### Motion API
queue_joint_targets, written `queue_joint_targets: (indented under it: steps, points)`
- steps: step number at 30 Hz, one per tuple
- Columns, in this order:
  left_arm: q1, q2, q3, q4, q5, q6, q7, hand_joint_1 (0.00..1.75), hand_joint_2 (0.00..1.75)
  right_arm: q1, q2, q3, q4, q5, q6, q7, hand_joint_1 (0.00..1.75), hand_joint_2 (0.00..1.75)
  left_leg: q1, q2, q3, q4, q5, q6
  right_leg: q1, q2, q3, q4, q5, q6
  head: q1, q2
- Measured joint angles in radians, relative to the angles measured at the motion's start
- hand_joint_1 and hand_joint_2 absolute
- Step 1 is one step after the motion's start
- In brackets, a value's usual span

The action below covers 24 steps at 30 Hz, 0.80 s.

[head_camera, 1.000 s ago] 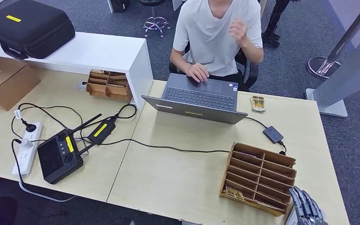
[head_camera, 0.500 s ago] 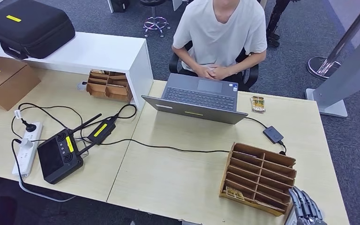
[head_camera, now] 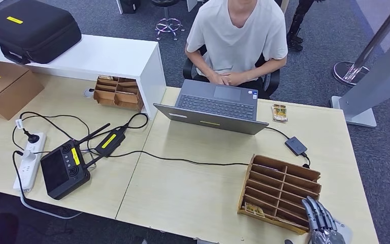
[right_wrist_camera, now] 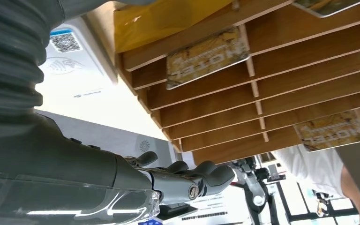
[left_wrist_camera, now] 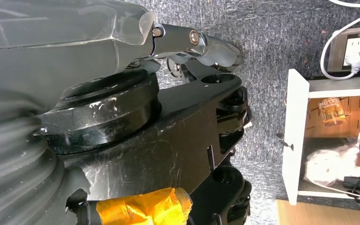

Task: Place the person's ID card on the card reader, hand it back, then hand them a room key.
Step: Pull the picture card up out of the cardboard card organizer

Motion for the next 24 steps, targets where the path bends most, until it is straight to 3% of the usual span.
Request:
queue_joint_targets:
  steps: [18, 22, 24]
  points:
    - [-0.004, 0.000, -0.020, 0.000, -0.004, 0.021, 0.006, 0.00, 1.75, -0.064, 0.080, 0.015, 0.067, -0.044, 0.035, -0.065, 0.00, 1.75, 0.000, 0.000, 0.000, 0.000, 0.000, 0.000, 0.000, 0.000, 0.000, 0.000, 0.000, 0.000, 0.000, 0.000]
    - [-0.005, 0.000, -0.025, 0.000, -0.004, 0.021, 0.006, 0.00, 1.75, -0.073, 0.093, 0.015, 0.083, -0.049, 0.042, -0.074, 1.75, 1.75, 0.000, 0.000, 0.000, 0.000, 0.000, 0.000, 0.000, 0.000, 0.000, 0.000, 0.000, 0.000, 0.000, 0.000]
    - [-0.005, 0.000, -0.025, 0.000, -0.003, 0.021, 0.006, 0.00, 1.75, -0.075, 0.097, 0.015, 0.089, -0.058, 0.047, -0.079, 1.75, 1.75, 0.000, 0.000, 0.000, 0.000, 0.000, 0.000, 0.000, 0.000, 0.000, 0.000, 0.000, 0.000, 0.000, 0.000]
